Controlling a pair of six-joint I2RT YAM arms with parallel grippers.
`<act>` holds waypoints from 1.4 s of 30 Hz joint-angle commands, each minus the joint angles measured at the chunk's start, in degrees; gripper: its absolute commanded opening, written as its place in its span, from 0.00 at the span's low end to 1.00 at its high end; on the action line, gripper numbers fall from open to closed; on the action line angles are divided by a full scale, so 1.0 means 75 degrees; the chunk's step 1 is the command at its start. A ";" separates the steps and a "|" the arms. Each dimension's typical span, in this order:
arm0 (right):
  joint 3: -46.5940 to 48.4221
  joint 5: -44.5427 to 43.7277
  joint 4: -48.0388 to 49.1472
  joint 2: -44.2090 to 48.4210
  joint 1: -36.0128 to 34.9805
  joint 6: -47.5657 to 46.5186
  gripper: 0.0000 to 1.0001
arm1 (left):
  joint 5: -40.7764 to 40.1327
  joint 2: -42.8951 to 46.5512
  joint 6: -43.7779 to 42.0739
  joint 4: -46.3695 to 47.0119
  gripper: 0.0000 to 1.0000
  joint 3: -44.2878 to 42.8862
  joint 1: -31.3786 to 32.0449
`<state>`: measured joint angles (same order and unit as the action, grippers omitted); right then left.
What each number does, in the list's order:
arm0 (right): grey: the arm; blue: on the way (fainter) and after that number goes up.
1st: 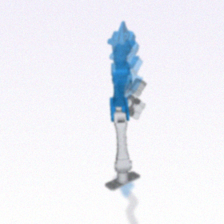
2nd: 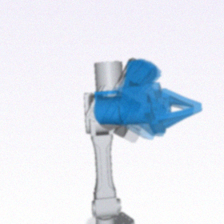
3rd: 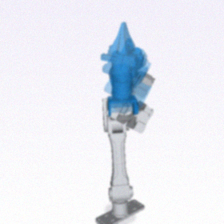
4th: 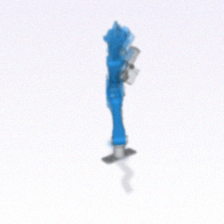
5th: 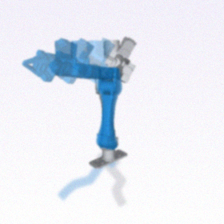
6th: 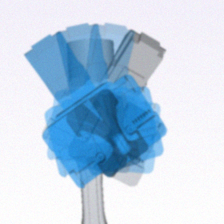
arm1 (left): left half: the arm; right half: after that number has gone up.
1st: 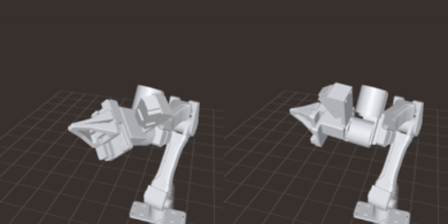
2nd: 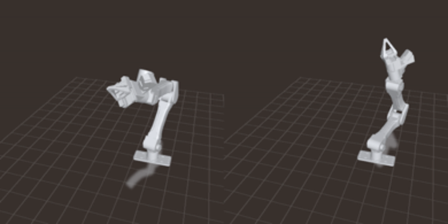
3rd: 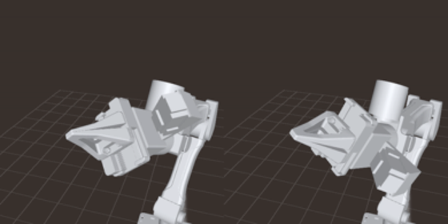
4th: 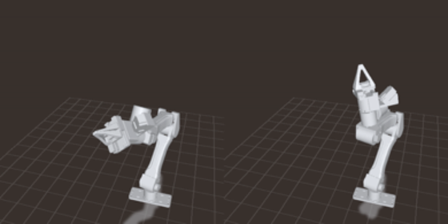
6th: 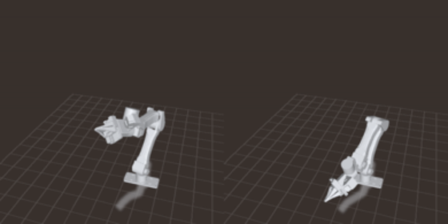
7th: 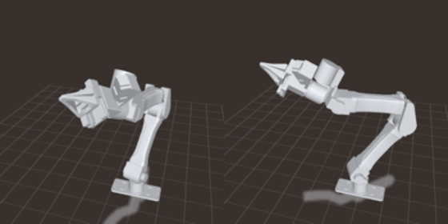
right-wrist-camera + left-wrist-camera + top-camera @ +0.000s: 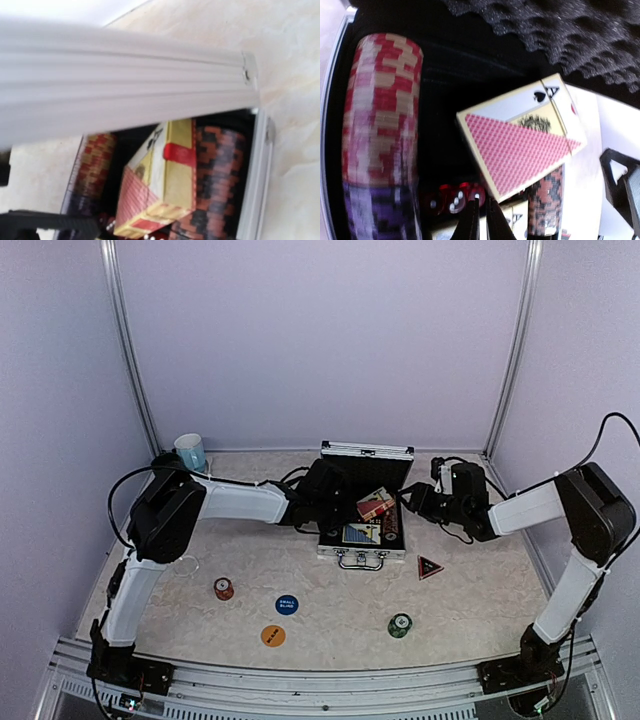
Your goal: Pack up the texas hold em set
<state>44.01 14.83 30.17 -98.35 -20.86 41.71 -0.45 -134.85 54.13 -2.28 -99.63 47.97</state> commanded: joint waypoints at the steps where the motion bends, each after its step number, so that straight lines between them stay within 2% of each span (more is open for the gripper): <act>1: 0.0281 0.0695 0.0192 -0.0392 0.0110 0.0832 0.53 | -0.0453 0.0676 -0.0156 0.0082 0.08 0.0209 -0.0051; 10: 0.0646 0.0852 0.0302 -0.0988 0.0107 0.1274 0.49 | -0.0322 0.0639 -0.0210 0.0150 0.09 0.0075 -0.0090; 18: 0.1113 0.1015 0.0354 -0.1520 0.0110 0.1543 0.46 | -0.0399 0.0663 -0.0793 -0.0204 0.10 -0.0759 -0.0349; 32: 0.1778 0.0835 -0.0362 -0.1956 0.0110 0.1714 0.40 | -0.0462 0.0798 -0.1118 -0.0187 0.11 -0.0876 -0.0454; 36: 0.1888 0.0653 -0.0760 -0.1912 0.0110 0.1684 0.33 | -0.0508 0.0788 -0.1123 -0.0199 0.11 -0.0860 -0.0452; 42: 0.1771 0.0497 -0.0816 -0.1747 0.0110 0.1660 0.12 | -0.0557 0.0811 -0.1123 -0.0202 0.11 -0.0828 -0.0434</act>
<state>57.17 20.03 25.98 -111.96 -20.45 54.41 -1.04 -132.44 45.78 -3.62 -104.64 46.06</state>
